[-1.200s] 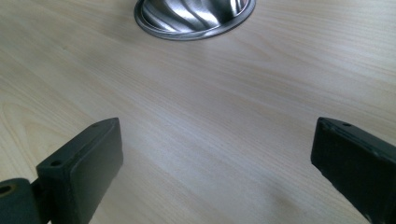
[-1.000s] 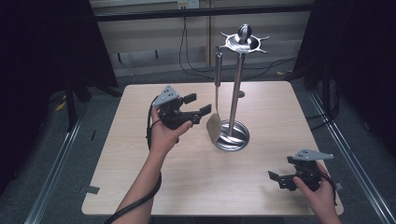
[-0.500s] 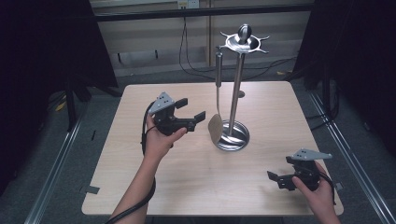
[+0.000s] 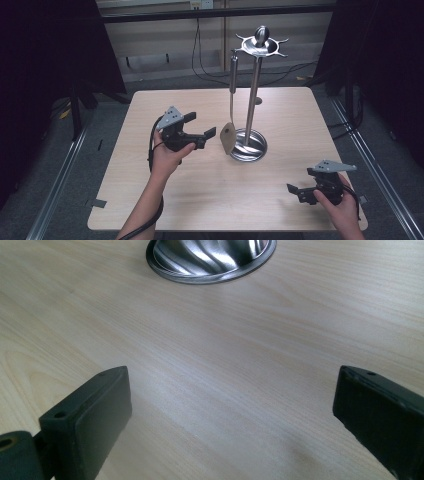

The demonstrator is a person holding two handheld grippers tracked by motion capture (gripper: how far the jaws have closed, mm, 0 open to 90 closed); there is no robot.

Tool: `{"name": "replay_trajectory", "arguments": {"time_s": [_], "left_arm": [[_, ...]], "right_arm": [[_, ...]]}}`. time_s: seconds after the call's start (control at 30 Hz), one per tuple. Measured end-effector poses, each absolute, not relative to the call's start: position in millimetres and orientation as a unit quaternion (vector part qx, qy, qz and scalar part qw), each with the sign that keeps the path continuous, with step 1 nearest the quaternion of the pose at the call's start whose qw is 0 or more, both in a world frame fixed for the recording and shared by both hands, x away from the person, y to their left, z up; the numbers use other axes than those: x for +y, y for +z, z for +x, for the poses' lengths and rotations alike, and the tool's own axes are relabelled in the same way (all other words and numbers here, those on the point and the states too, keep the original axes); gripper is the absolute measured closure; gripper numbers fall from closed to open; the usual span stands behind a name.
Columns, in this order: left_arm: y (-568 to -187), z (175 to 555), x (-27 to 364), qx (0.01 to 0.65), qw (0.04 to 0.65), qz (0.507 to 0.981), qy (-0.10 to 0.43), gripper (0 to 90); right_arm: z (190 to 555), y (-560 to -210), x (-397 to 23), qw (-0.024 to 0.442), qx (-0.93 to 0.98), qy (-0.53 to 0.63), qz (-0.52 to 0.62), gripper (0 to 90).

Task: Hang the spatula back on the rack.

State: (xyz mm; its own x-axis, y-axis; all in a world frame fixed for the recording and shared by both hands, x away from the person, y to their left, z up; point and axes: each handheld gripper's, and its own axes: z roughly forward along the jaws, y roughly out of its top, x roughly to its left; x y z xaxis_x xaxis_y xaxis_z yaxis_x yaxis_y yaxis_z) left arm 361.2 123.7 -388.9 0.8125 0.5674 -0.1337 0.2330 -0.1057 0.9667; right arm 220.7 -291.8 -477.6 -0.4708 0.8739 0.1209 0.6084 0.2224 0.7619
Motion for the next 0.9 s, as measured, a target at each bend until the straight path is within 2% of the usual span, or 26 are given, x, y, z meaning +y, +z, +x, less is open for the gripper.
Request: {"name": "replay_trajectory", "arguments": {"time_s": [0.2,0.33,0.37,0.57,0.63,0.67,0.73,0.9], "left_arm": [[-394.7,357.1,127.8,0.286,0.608,0.725,0.151,5.8],[-398.9,356.0,134.1,0.275,0.605,0.735,0.137,5.8],[-400.5,354.0,133.4,0.288,0.603,0.728,0.153,5.8],[-408.4,351.4,141.1,0.283,0.604,0.731,0.140,5.8],[-410.8,349.2,143.6,0.292,0.595,0.733,0.155,5.8],[-412.7,349.7,145.1,0.284,0.606,0.731,0.136,5.7],[-414.2,348.0,148.5,0.290,0.593,0.736,0.149,5.7],[-419.6,345.3,153.7,0.291,0.597,0.734,0.140,5.7]], "right_arm": [[220.6,-477.4,-291.9,0.170,0.764,0.392,0.484,2.1],[220.2,-477.3,-291.3,0.168,0.765,0.390,0.484,2.1],[220.3,-477.3,-291.2,0.169,0.765,0.391,0.484,2.1],[220.4,-477.3,-290.9,0.171,0.765,0.392,0.482,2.1],[220.4,-477.2,-291.0,0.171,0.764,0.392,0.482,2.1],[220.3,-477.2,-291.1,0.171,0.764,0.392,0.483,2.1],[220.1,-477.3,-291.1,0.171,0.765,0.390,0.483,2.1],[220.3,-477.1,-290.1,0.170,0.765,0.393,0.481,2.1]]}}
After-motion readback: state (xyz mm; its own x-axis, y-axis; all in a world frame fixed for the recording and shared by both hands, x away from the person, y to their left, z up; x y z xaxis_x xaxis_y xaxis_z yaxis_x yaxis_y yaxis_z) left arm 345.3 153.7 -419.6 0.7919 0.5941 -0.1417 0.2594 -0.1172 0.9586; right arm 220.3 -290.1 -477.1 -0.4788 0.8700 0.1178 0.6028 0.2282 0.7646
